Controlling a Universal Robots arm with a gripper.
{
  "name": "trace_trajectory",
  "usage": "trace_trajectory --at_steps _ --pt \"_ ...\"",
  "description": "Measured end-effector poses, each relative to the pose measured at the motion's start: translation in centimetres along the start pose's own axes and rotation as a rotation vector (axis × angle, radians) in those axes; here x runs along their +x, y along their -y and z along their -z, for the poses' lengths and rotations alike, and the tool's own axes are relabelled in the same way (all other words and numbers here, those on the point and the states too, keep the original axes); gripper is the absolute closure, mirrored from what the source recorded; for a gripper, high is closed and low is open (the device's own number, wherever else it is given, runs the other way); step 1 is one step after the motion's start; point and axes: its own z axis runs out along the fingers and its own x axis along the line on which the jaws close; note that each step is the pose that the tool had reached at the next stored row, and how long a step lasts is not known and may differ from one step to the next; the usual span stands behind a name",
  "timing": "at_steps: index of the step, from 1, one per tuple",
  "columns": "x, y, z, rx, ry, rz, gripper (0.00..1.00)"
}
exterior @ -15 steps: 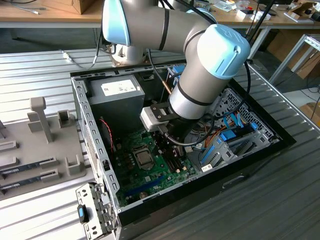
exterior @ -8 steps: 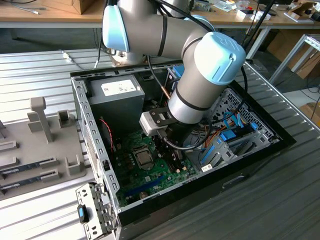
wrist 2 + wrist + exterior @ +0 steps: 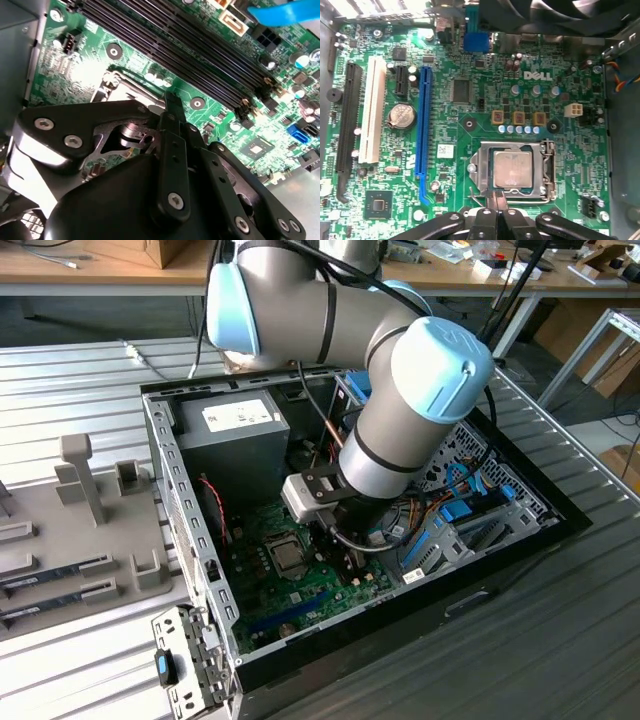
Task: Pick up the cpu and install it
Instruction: 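Install the first cpu locking lever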
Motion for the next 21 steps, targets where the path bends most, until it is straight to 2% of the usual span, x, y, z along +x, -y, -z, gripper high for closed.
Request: trace_trajectory --at_steps 4,12,14,18,21 --pt "0.56 -0.02 -0.1 -0.0001 -0.0039 -0.001 0.89" --pt "0.67 0.03 -0.15 -0.0002 -0.0052 -0.001 0.89" --pt "0.67 0.2 -0.15 -0.0001 -0.0066 -0.001 0.89" --pt "0.71 0.79 -0.11 -0.0007 -0.0149 -0.002 0.89" --pt "0.73 1.2 -0.18 -0.0012 -0.0274 -0.004 0.89"
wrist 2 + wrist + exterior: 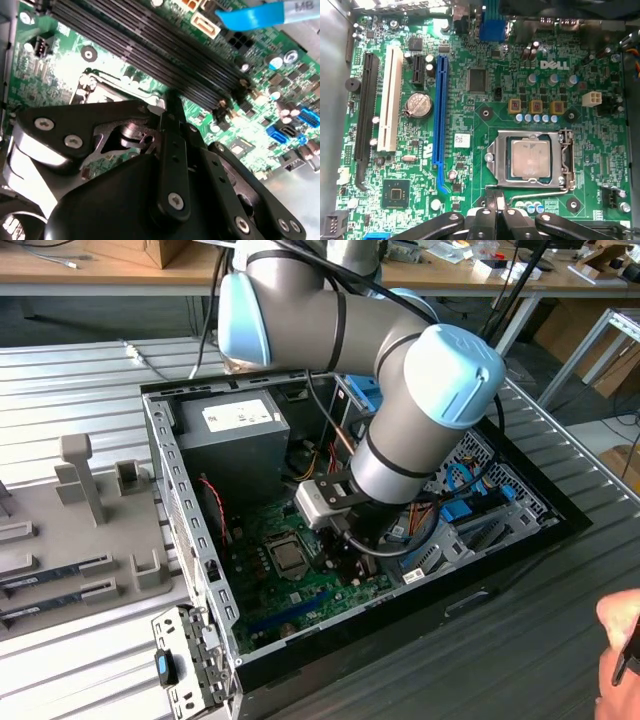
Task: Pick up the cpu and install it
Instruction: 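Install the first cpu locking lever, then install the second cpu locking lever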
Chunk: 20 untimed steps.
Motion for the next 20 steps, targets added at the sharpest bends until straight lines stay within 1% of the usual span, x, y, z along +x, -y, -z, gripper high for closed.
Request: trace_trajectory --at_steps 1,2,4,7,8,10,11,13,14,15,16,17,18,20 --pt "0.0 0.09 -0.04 -0.0002 -0.0041 -0.001 0.89" --pt "0.0 0.12 -0.09 -0.0003 -0.007 -0.001 0.89" --pt "0.01 0.14 -0.19 -0.0007 -0.0083 -0.001 0.89" --pt "0.01 0.18 -0.24 -0.0005 -0.0079 -0.001 0.89" --pt "-0.01 0.16 -0.01 0.0003 -0.0066 -0.001 0.89" --pt "0.01 0.08 0.6 -0.0005 -0.0078 -0.001 0.89" --pt "0.01 0.24 0.85 -0.0004 -0.0043 0.0 0.89" --pt "-0.02 0.55 1.02 -0.0006 0.0024 0.0 0.89" --pt "-0.07 0.81 1.08 -0.0008 0.0102 0.002 0.89" --pt "-0.14 1.11 1.14 -0.0015 0.0193 0.003 0.89" --pt "-0.22 1.25 1.24 -0.0012 0.0266 0.004 0.89" --pt "-0.31 1.33 1.5 -0.0009 0.0325 0.005 0.89" --pt "-0.37 1.34 1.64 -0.0008 0.035 0.005 0.89" --pt "-0.49 1.33 1.99 -0.0006 0.038 0.005 0.89"
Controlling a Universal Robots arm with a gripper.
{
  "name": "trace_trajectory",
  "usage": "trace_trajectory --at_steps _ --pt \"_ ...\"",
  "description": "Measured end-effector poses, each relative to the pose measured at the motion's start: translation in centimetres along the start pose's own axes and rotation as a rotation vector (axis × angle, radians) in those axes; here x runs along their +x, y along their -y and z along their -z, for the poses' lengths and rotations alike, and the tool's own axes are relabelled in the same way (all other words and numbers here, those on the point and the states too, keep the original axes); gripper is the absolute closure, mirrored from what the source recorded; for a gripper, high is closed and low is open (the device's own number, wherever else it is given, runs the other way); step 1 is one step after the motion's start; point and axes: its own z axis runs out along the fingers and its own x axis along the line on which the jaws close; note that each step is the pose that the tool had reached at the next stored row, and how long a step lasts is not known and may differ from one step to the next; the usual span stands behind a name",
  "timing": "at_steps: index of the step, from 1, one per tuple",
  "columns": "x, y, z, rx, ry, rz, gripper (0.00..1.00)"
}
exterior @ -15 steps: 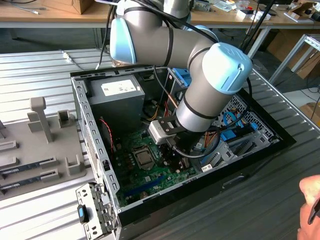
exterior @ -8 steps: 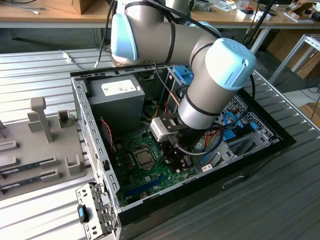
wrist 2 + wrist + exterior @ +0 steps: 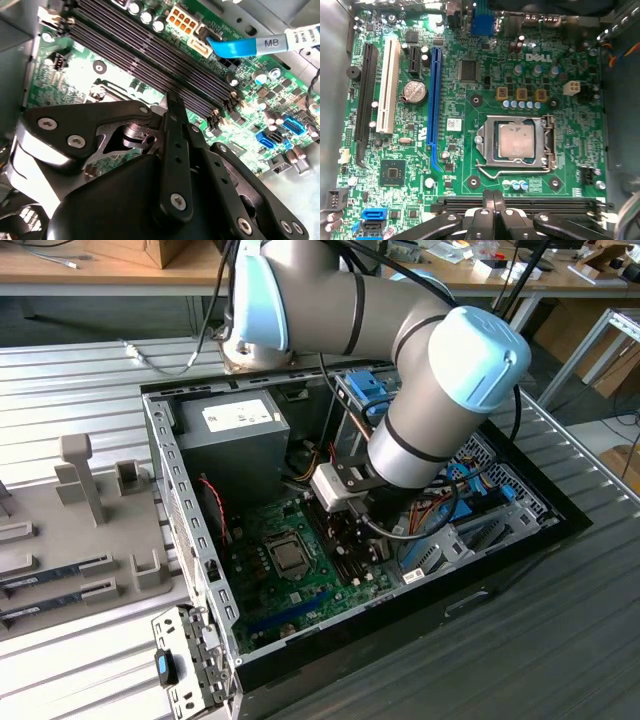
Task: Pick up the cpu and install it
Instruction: 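Install the second cpu locking lever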
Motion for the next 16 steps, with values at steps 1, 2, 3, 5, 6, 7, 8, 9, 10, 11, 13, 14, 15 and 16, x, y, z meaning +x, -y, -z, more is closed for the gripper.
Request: trace_trajectory --at_steps 1,2,3,5,6,7,8,9,10,11,13,14,15,16 --pt "-0.09 -0.01 0.18 0.0001 0.0015 0.0 0.89" --pt "-0.24 -0.05 0.57 0.0001 0.0035 0.001 0.89" --pt "-0.33 -0.08 0.8 0.0002 0.0046 0.001 0.89" --pt "-0.49 -0.14 1.29 0.0003 0.0064 0.001 0.89" --pt "-0.56 -0.17 1.54 0.0003 0.0069 0.001 0.89" --pt "-0.68 -0.24 2.05 0.0003 0.0081 0.001 0.89" --pt "-0.7 -0.28 2.34 0.0004 0.0087 0.001 0.89" --pt "-0.7 -0.29 2.4 0.0004 0.0089 0.001 0.89" --pt "-0.71 -0.29 2.39 0.0005 0.0092 0.001 0.89" --pt "-0.71 -0.29 2.4 0.0005 0.0092 0.001 0.89" --pt "-0.71 -0.29 2.42 0.0004 0.0089 0.001 0.89" --pt "-0.7 -0.29 2.42 0.0004 0.0089 0.001 0.89" --pt "-0.7 -0.29 2.42 0.0004 0.0089 0.001 0.89" --pt "-0.7 -0.29 2.42 0.0004 0.0089 0.001 0.89"
